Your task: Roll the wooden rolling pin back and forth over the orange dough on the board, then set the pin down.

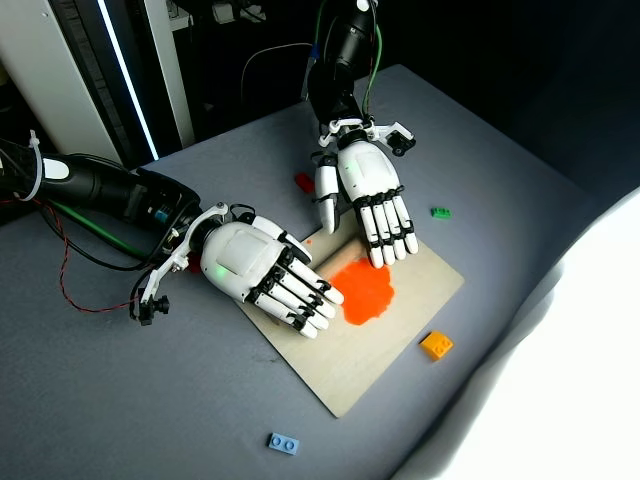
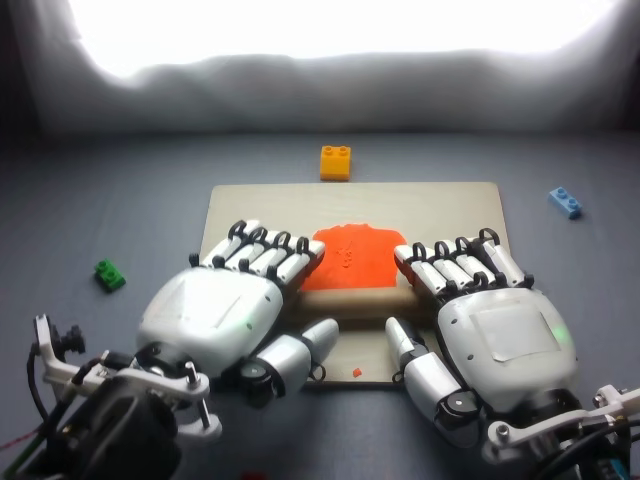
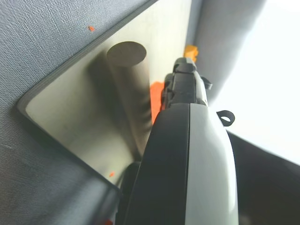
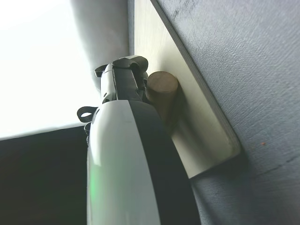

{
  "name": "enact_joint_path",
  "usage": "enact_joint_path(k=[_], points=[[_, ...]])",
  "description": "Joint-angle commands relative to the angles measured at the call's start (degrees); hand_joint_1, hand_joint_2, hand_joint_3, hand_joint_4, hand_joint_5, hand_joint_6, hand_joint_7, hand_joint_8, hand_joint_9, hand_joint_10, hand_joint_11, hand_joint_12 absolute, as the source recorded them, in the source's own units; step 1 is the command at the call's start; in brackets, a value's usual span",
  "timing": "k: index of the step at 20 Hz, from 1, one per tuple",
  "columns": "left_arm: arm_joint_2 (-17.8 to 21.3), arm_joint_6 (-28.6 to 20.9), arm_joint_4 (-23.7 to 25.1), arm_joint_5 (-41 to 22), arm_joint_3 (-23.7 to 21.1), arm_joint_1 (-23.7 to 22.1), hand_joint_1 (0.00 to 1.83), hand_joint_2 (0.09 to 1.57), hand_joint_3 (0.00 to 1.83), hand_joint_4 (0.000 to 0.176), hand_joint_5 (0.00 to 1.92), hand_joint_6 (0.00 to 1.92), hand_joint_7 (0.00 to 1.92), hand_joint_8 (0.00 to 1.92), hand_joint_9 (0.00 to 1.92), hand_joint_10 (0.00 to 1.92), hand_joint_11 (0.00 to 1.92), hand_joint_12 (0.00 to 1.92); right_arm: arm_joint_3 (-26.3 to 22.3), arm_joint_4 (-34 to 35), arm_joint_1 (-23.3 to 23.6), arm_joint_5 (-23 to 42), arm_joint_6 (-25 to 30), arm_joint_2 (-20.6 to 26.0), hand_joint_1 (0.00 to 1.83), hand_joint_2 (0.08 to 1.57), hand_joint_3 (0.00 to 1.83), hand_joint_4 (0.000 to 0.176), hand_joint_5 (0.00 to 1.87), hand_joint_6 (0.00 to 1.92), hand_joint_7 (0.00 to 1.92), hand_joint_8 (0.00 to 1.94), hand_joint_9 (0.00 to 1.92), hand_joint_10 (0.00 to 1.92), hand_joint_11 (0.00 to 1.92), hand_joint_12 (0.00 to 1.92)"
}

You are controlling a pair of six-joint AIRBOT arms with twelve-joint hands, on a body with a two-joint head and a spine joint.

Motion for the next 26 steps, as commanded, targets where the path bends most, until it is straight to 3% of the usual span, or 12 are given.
enact_joint_path(k=[1, 18, 22, 23, 26], points=[[0.7, 0.17, 2.64, -5.06, 0.25, -0.63, 0.0, 1.55, 0.0, 0.0, 0.16, 0.01, 0.18, 0.01, 0.11, 0.01, 0.01, 0.01, 0.1, -3.59, 0.62, 4.78, 0.09, 0.45, 0.0, 1.57, 0.09, 0.0, 0.36, 0.0, 0.4, 0.0, 0.33, 0.0, 0.0, 0.7], [2.43, 0.75, 2.98, 1.88, 2.42, -8.27, 0.0, 1.55, 0.0, 0.0, 0.16, 0.01, 0.17, 0.01, 0.11, 0.01, 0.02, 0.02, 0.02, -3.59, 4.66, 4.96, 0.62, 3.88, 0.0, 1.57, 0.08, 0.0, 0.37, 0.0, 0.41, 0.0, 0.33, 0.0, 0.0, 0.72], [4.37, 2.79, 3.03, 8.69, 3.33, -12.02, 0.0, 1.55, 0.0, 0.0, 0.18, 0.01, 0.2, 0.01, 0.14, 0.02, 0.03, 0.03, -1.41, -3.59, 6.5, 2.9, 1.94, 9.53, 0.0, 1.57, 0.08, 0.0, 0.4, 0.01, 0.45, 0.01, 0.39, 0.02, 0.0, 0.85], [5.09, 3.16, 3.24, 11.16, 3.41, -13.03, 0.0, 1.55, 0.0, 0.0, 0.2, 0.0, 0.23, 0.01, 0.17, 0.0, 0.01, 0.17, -2.03, -3.59, 7.16, 2.13, 2.12, 11.03, 0.0, 1.57, 0.09, 0.0, 0.42, 0.02, 0.47, 0.01, 0.42, 0.02, 0.0, 0.9], [7.53, 5.92, 3.28, 18.48, 2.98, -17.01, 0.0, 1.55, 0.0, 0.0, 0.23, 0.0, 0.25, 0.01, 0.19, 0.0, 0.0, 0.25, -4.43, -3.57, 8.99, -0.18, 3.63, 15.58, 0.0, 1.57, 0.08, 0.0, 0.44, 0.02, 0.5, 0.01, 0.44, 0.02, 0.0, 0.93]])
